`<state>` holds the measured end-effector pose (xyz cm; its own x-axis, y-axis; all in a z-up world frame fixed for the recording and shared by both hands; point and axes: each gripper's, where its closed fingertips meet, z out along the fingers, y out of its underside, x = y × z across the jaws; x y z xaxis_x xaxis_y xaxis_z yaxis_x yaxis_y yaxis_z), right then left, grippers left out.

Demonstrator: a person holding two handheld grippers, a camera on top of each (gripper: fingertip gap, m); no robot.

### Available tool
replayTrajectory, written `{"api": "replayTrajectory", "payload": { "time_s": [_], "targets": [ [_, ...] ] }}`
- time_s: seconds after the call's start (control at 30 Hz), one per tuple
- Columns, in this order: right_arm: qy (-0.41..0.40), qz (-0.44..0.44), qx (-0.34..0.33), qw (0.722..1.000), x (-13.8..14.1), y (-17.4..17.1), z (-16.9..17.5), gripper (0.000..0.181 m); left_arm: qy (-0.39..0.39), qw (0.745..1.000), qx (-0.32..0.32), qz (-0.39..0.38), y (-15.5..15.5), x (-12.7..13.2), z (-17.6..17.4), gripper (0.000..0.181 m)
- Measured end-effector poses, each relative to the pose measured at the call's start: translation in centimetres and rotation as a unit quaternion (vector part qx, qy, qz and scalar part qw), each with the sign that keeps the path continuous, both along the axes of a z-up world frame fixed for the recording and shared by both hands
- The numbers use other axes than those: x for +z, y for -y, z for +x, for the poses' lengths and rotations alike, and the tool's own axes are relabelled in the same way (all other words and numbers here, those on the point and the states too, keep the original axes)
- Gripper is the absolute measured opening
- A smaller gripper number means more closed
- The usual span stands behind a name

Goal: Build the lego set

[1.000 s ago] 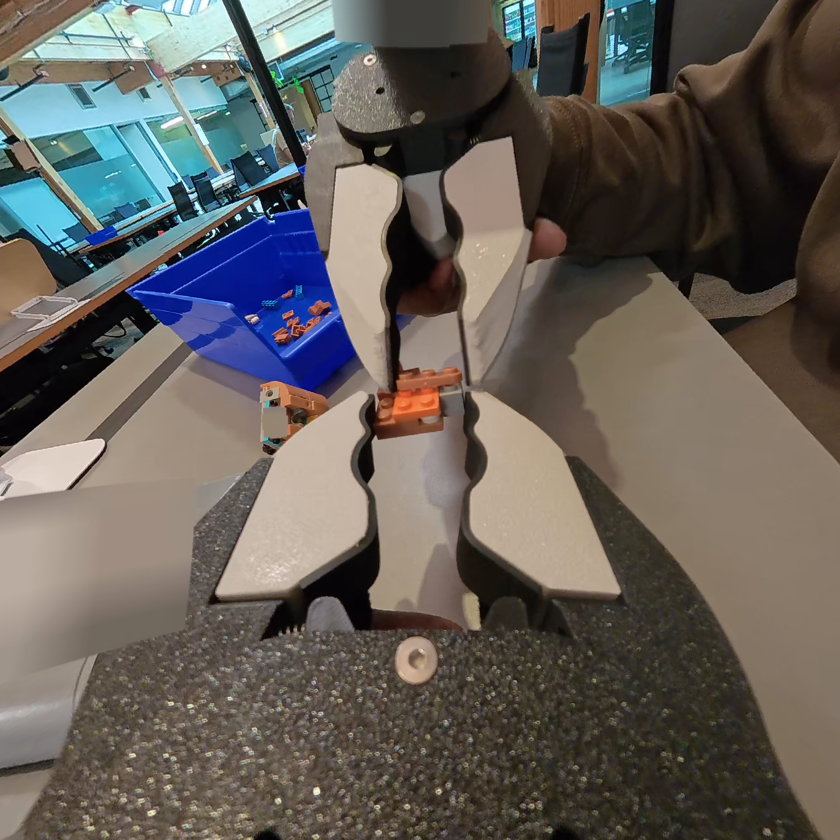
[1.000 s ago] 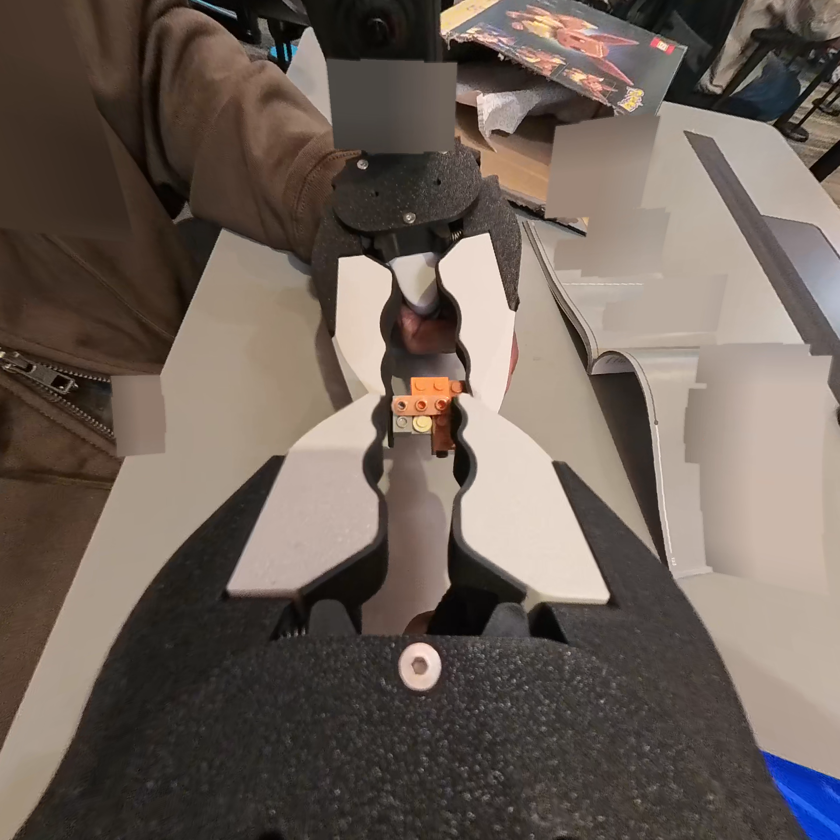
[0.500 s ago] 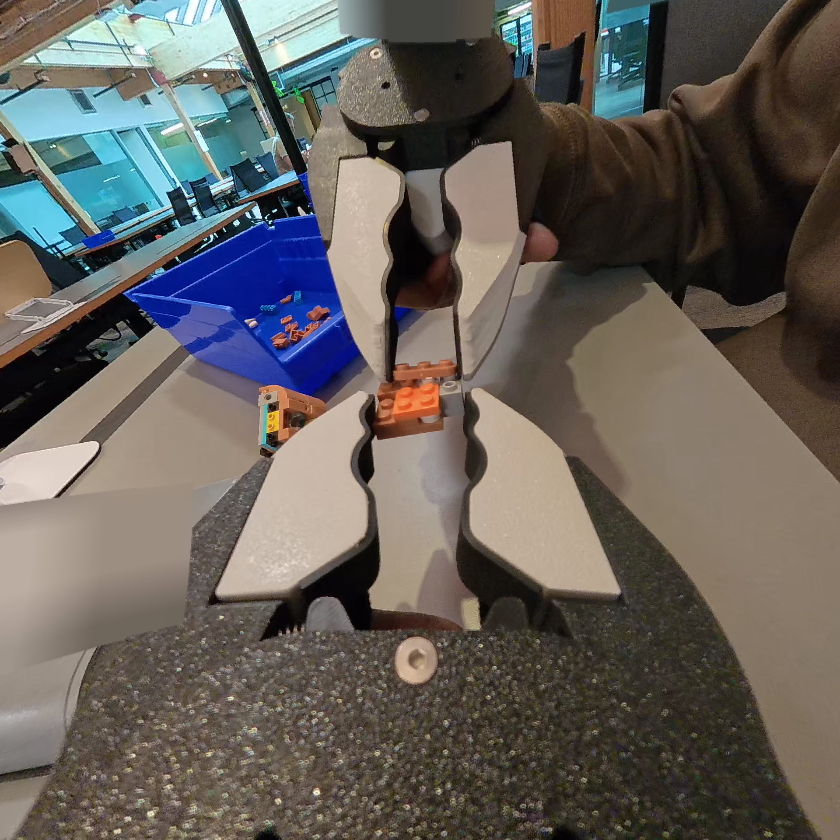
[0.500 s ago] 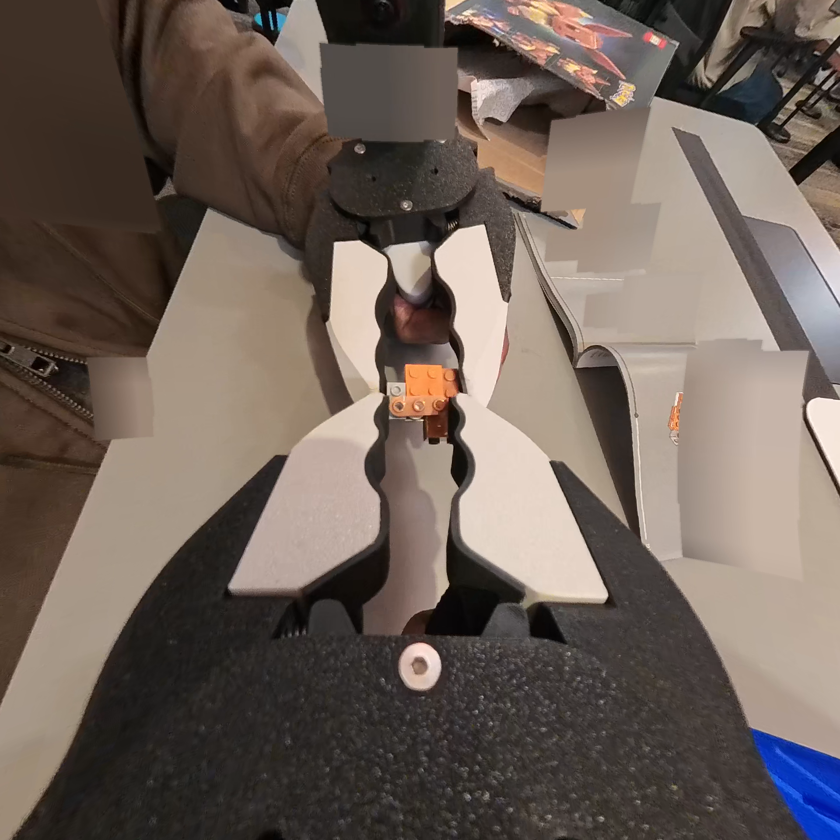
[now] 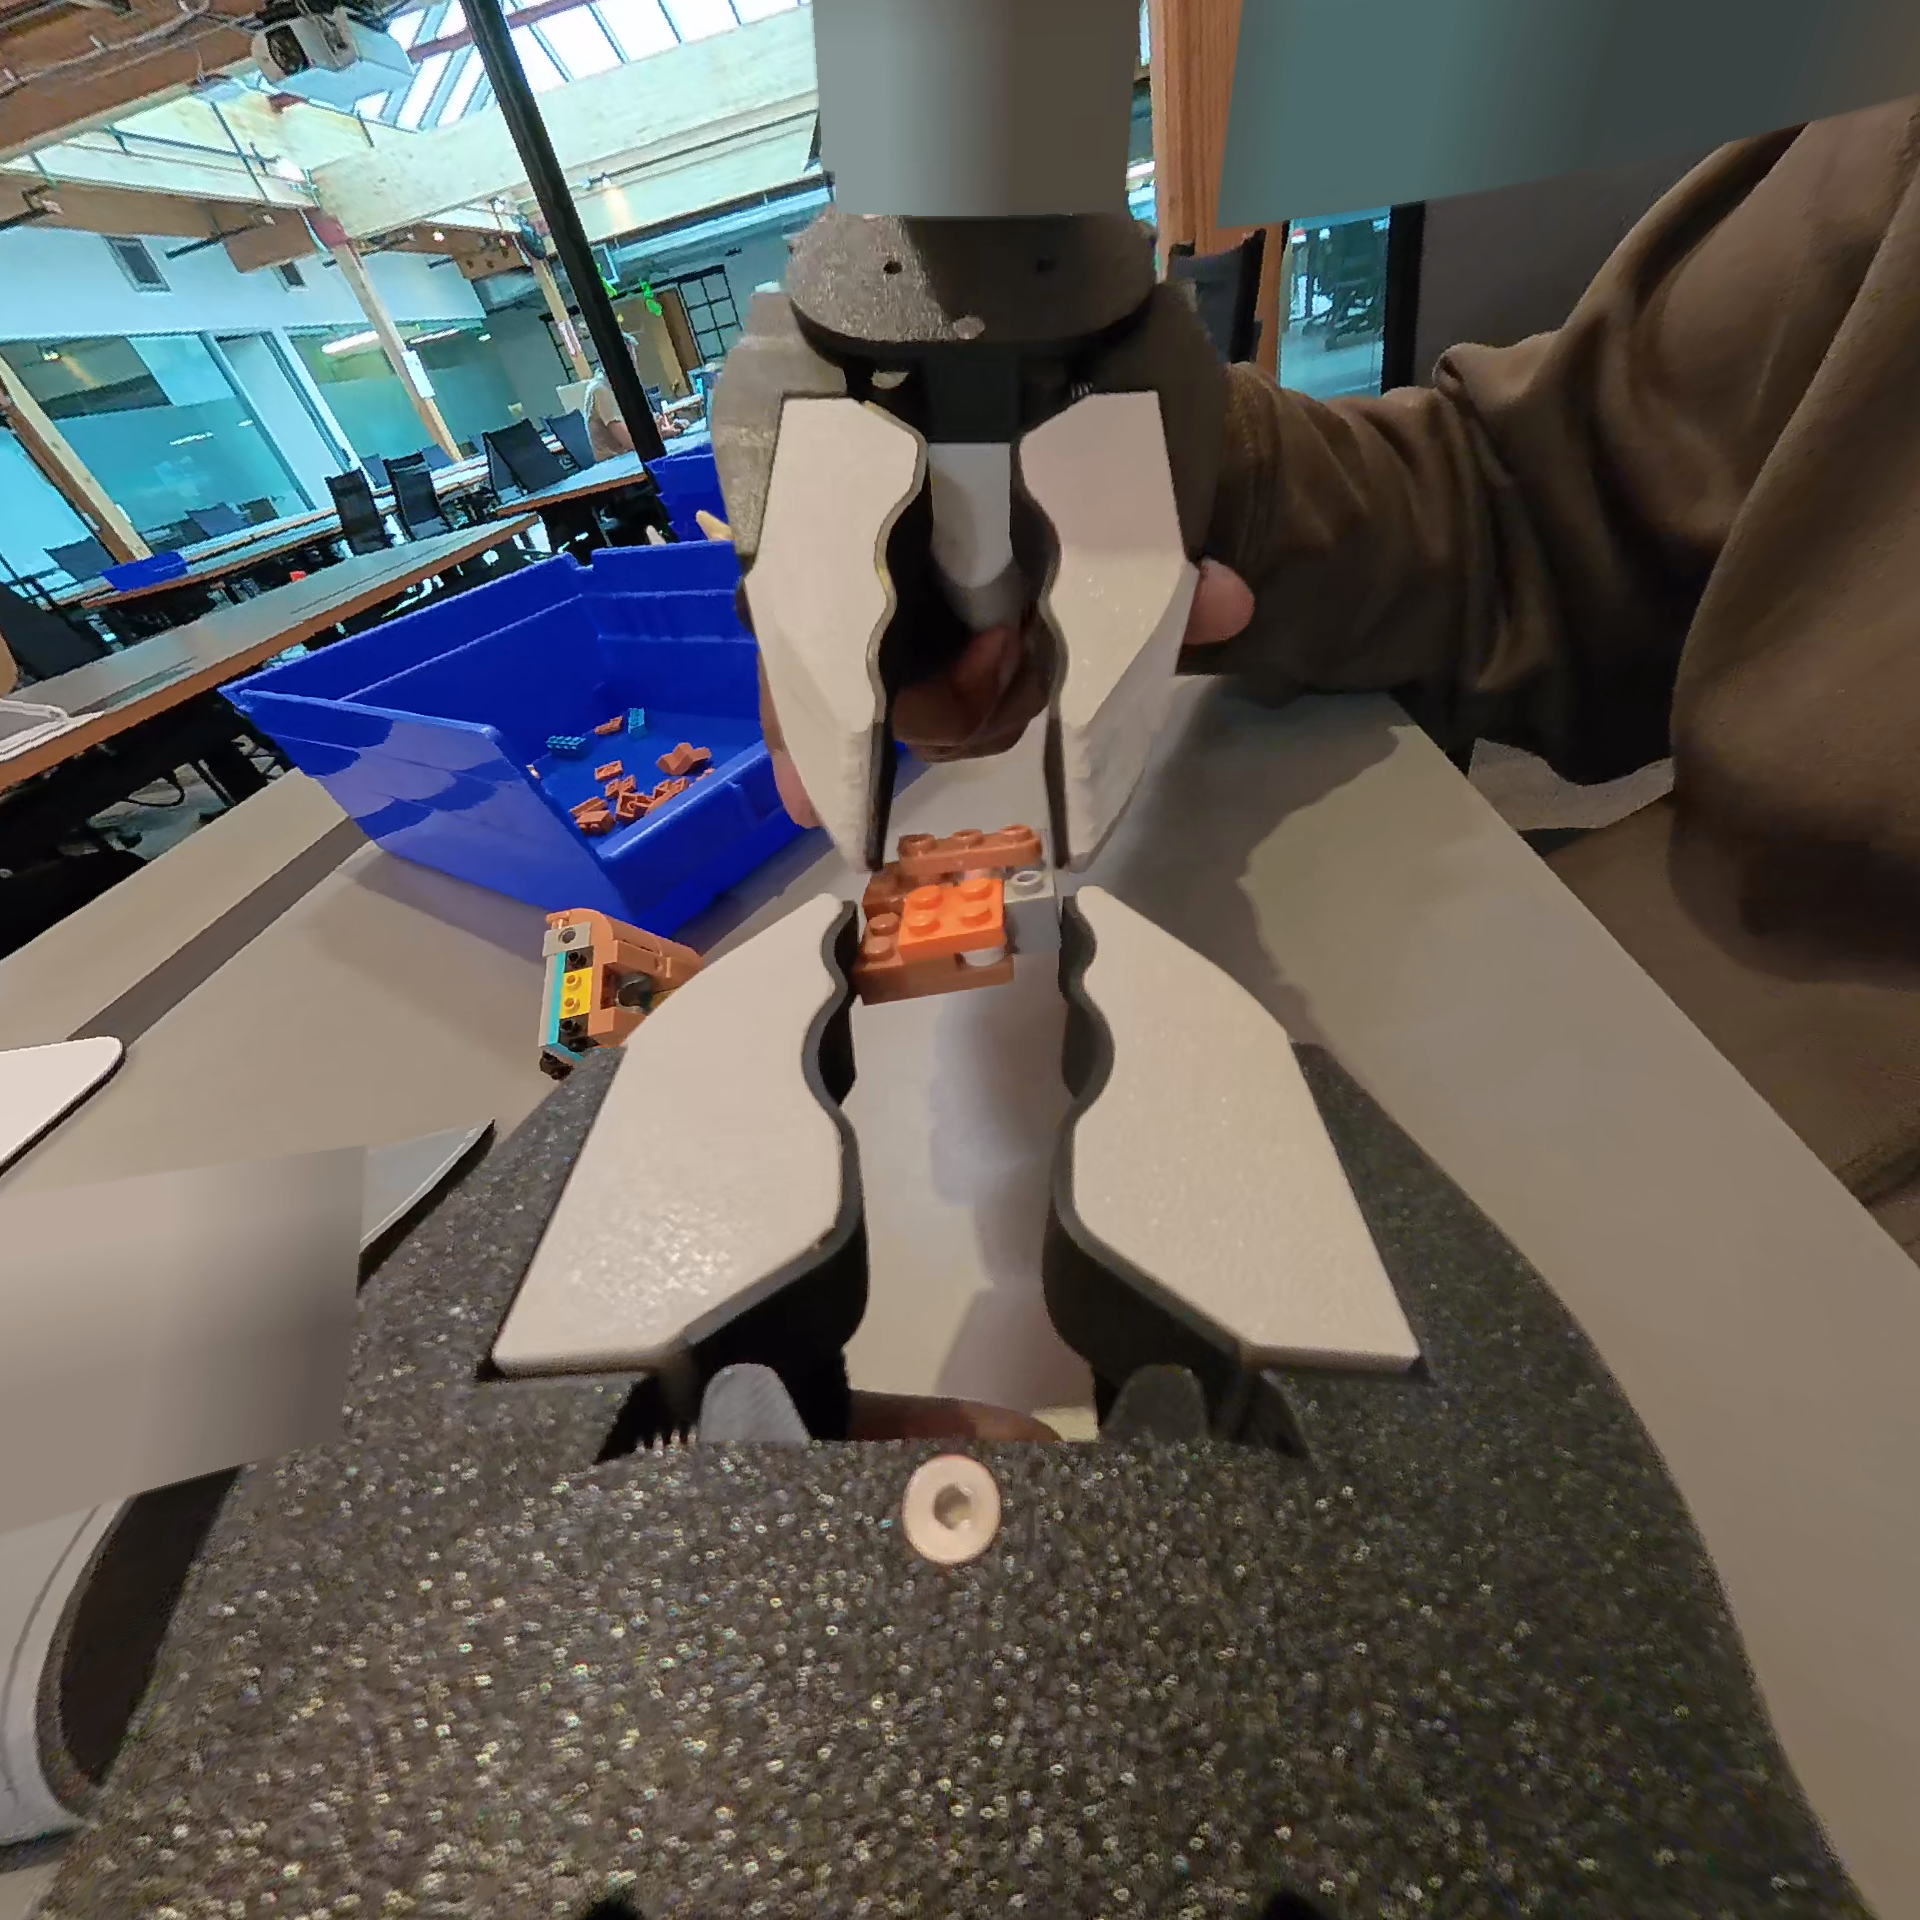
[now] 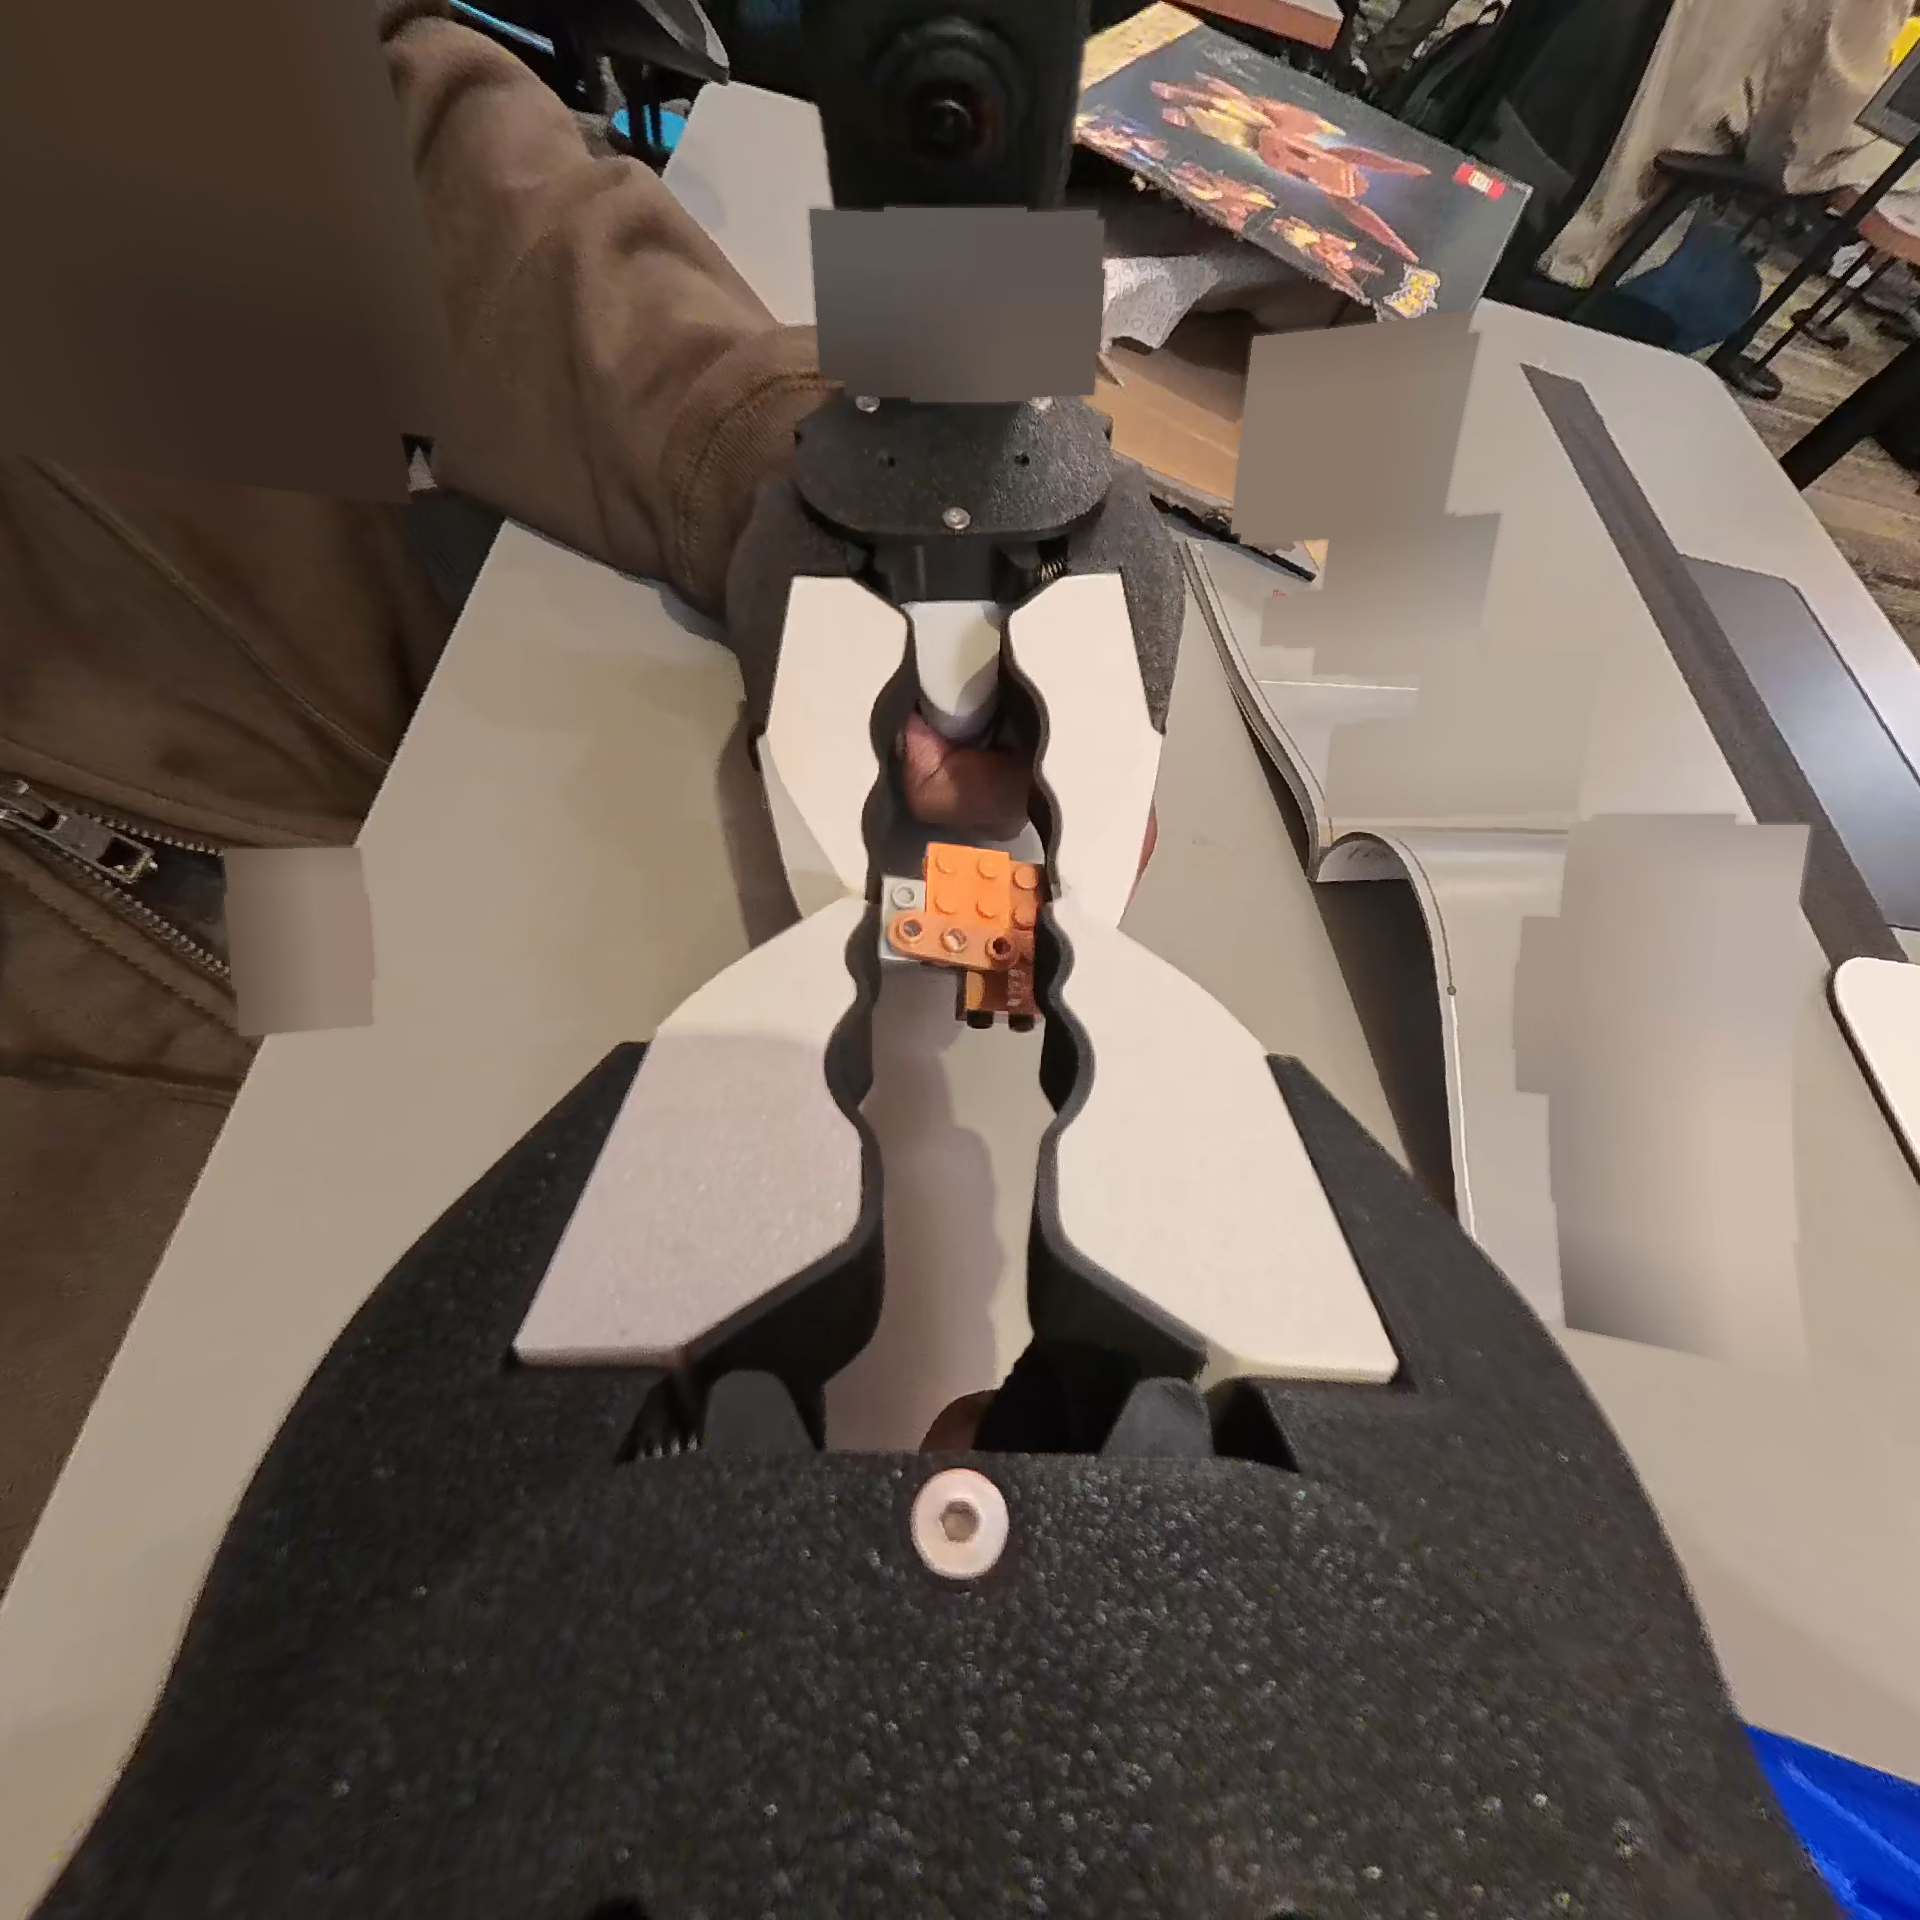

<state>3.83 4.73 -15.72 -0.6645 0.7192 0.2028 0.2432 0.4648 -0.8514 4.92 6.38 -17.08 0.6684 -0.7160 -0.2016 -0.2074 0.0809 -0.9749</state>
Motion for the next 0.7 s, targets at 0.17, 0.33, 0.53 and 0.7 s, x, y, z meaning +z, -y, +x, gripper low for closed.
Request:
{"api": "replayTrajectory", "payload": {
  "time_s": [0.17,0.33,0.53,0.7],
  "targets": [
    [-0.027,0.015,0.017,0.999,0.4,0.6,0.2,0.036,0.036,0.999,-0.010,-0.005,0.1,0.6,-0.2,0.037],
    [-0.106,0.029,0.024,0.994,2.5,0.7,0.4,0.038,0.064,0.998,-0.017,-0.008,0.3,1.1,-0.4,0.037],
    [-0.204,0.146,0.031,0.967,2.5,-0.2,1.0,0.035,0.080,0.996,-0.025,-0.010,0.5,1.5,-0.4,0.037],
    [-0.288,0.238,0.036,0.927,2.3,0.1,1.1,0.032,0.091,0.995,-0.031,-0.013,0.6,1.7,-0.4,0.037]
  ]
}}
